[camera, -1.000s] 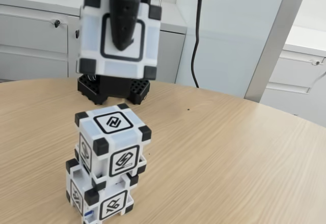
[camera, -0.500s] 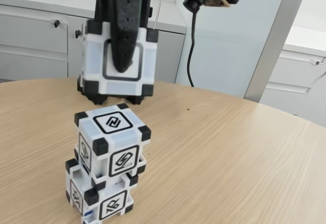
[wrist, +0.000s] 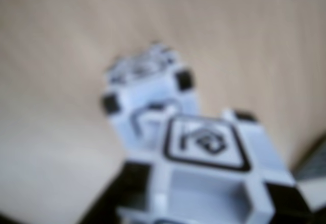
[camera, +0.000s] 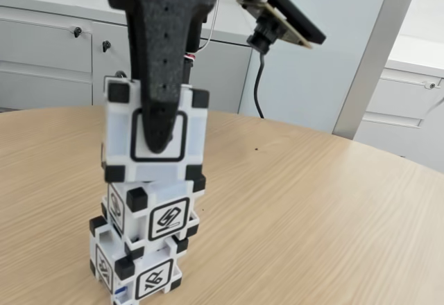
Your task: Stack cubes from left to right.
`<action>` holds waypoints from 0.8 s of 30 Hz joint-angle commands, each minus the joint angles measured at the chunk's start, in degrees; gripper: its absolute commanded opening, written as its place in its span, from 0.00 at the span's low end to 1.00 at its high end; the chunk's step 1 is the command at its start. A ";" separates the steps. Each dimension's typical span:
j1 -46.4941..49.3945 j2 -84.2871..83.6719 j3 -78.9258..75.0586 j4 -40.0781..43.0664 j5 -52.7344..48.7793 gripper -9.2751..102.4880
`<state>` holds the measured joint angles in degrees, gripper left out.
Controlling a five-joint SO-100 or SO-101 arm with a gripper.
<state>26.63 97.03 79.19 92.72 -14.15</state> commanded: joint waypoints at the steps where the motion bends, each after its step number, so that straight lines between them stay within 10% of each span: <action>1: 0.18 1.05 -0.44 0.09 -0.44 0.26; 24: -0.44 5.71 -0.35 3.52 -0.09 0.25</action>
<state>26.54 101.51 79.10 96.86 -14.41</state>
